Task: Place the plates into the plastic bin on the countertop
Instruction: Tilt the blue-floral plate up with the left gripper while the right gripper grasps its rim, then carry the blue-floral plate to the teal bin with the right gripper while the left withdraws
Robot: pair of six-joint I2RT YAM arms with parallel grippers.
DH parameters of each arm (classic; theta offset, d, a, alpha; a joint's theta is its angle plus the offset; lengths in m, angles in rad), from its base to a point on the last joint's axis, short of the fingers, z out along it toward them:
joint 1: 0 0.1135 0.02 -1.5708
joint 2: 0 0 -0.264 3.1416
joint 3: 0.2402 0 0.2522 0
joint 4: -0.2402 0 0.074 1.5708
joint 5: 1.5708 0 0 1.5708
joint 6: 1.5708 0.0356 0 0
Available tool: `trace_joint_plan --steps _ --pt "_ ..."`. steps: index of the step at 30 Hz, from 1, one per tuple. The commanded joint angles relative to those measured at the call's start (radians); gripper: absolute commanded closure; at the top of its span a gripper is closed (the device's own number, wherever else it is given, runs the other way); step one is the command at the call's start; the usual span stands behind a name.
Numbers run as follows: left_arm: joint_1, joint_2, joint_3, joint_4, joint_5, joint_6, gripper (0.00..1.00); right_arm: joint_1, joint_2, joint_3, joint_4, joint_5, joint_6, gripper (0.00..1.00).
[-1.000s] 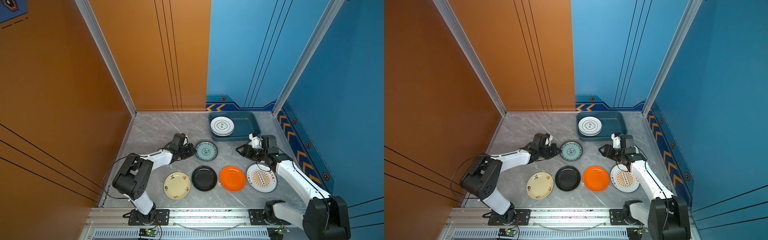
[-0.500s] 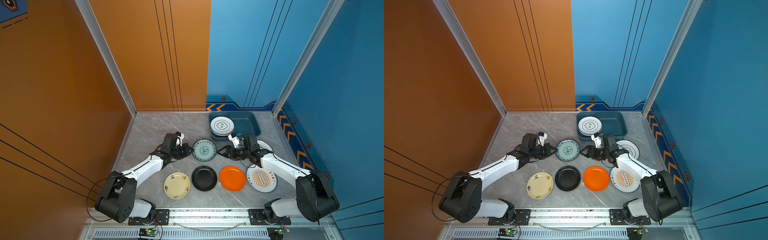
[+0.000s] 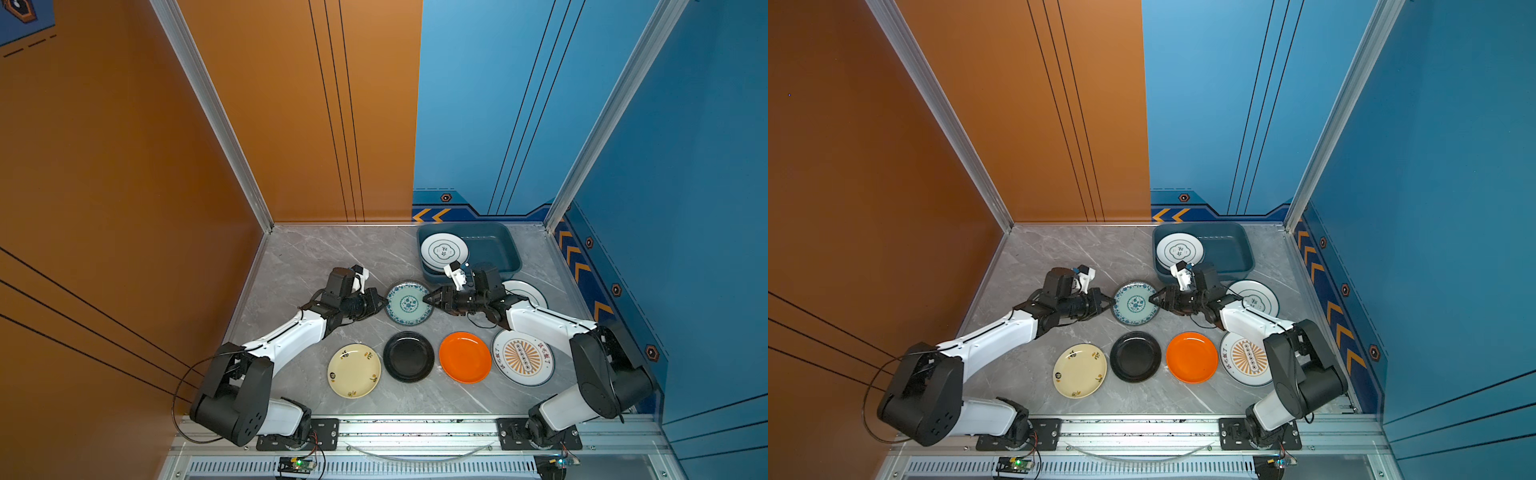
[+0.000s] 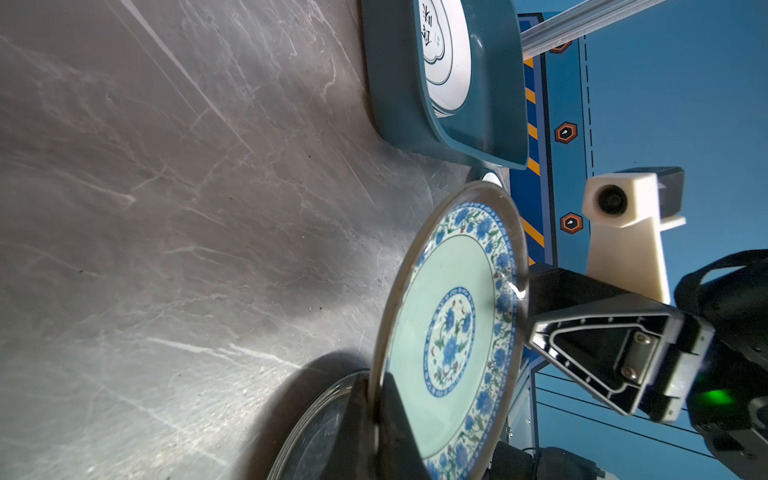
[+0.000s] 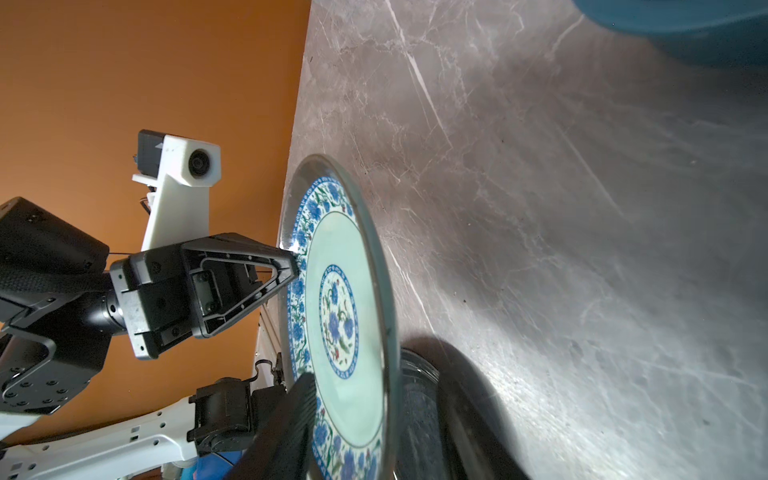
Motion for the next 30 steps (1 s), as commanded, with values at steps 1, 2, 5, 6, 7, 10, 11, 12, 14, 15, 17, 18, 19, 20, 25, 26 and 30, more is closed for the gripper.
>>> trace_joint_plan --steps 1,2,5,6,7,10,11,12,14,15,17,18,19,20,25,26,30 --pt "-0.013 0.011 0.045 0.005 0.03 0.013 1.0 0.009 0.03 0.026 0.093 -0.033 0.054 0.6" --pt "-0.017 0.015 0.047 0.005 0.029 0.014 1.0 0.01 0.037 0.03 0.098 -0.036 0.058 0.62" --pt "-0.032 0.027 0.054 0.005 0.021 0.02 1.0 0.017 0.057 0.046 0.098 -0.04 0.059 0.7" --pt "-0.035 0.031 0.055 0.005 0.019 0.022 1.0 0.018 0.061 0.05 0.097 -0.041 0.061 0.73" --pt "-0.038 0.034 0.057 0.004 0.017 0.022 1.0 0.02 0.063 0.048 0.098 -0.042 0.061 0.75" --pt "-0.044 0.042 0.062 0.002 0.014 0.022 1.0 0.021 0.07 0.053 0.097 -0.04 0.067 0.8" --pt "-0.044 0.043 0.066 -0.001 0.012 0.023 1.0 0.021 0.07 0.054 0.098 -0.038 0.069 0.81" --pt "-0.046 0.044 0.067 -0.006 0.011 0.025 1.0 0.021 0.069 0.053 0.096 -0.039 0.069 0.83" --pt "-0.046 0.043 0.071 -0.015 0.005 0.03 1.0 0.021 0.071 0.057 0.09 -0.039 0.071 0.86" --pt "-0.047 0.043 0.072 -0.02 0.002 0.035 0.99 0.021 0.072 0.059 0.086 -0.04 0.069 0.88" --pt "-0.047 0.043 0.073 -0.028 -0.007 0.04 0.95 0.02 0.072 0.069 0.07 -0.041 0.064 0.91" --pt "-0.047 0.043 0.071 -0.028 -0.009 0.042 0.9 0.018 0.071 0.074 0.056 -0.041 0.06 0.93" --pt "-0.047 0.043 0.07 -0.027 -0.01 0.041 0.86 0.017 0.068 0.08 0.038 -0.037 0.052 0.95" --pt "-0.049 0.046 0.072 -0.028 -0.009 0.043 0.83 0.014 0.061 0.086 0.015 -0.03 0.045 0.97" --pt "-0.052 0.045 0.078 -0.056 -0.014 0.065 0.66 -0.017 0.022 0.146 -0.157 0.014 -0.036 1.0" --pt "-0.052 0.04 0.076 -0.059 -0.02 0.07 0.61 -0.028 0.013 0.169 -0.199 0.021 -0.056 1.0" --pt "-0.058 0.02 0.061 -0.073 -0.046 0.098 0.45 -0.083 -0.019 0.265 -0.375 0.061 -0.136 1.0"
